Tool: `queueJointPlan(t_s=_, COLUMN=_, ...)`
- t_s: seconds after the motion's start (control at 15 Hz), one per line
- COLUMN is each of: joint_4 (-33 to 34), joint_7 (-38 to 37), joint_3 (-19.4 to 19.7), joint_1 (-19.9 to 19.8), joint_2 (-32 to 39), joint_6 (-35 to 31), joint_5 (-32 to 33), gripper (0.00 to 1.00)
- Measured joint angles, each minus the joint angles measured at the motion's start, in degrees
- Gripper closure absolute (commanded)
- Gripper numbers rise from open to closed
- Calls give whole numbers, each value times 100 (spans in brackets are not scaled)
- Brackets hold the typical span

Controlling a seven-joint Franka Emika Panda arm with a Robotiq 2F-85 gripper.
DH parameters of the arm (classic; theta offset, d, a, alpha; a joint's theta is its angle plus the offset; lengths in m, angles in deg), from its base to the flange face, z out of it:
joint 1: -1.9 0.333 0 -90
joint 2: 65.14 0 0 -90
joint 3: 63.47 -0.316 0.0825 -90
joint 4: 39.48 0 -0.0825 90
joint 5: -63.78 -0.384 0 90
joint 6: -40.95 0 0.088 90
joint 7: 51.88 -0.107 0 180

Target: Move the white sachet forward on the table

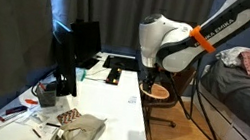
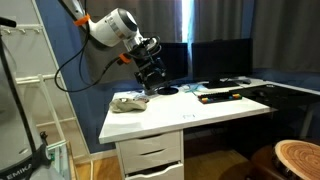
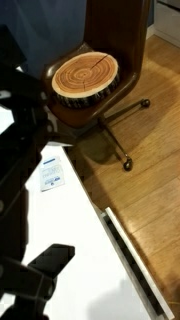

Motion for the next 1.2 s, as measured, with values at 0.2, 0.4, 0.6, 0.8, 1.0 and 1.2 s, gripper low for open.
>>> queueJointPlan(t_s=0.2, joint_4=0, joint_7=0, joint_3=0, joint_1=0, joint_2=0, joint_6=0, joint_5=0, gripper=0)
queueJointPlan(t_s=0.4, joint_4=30, joint_7=-66, joint_3=7, joint_1=-4, joint_2=49, joint_6=1, joint_5=7, gripper=0)
queueJointPlan(t_s=0.6, joint_4=308, joint_7=-607, joint_3=-5, joint_1=-5, joint_2=438, joint_6=23, joint_5=424, gripper=0)
queueJointPlan(t_s=0.8, joint_4=813, joint_7=-1559, joint_3=0, joint_1=42, joint_2=1211, joint_6=87, joint_5=1210, gripper=0)
queueJointPlan(t_s=1.0, joint_4=1421, joint_7=-2406, joint_3=168, joint_1=265, joint_2=2091, joint_6=160, joint_5=1906, gripper=0)
queueJointPlan(t_s=1.2, joint_4=2029, joint_7=-2950, joint_3=385, joint_1=564, joint_2=2889, joint_6=243, joint_5=2374, gripper=0)
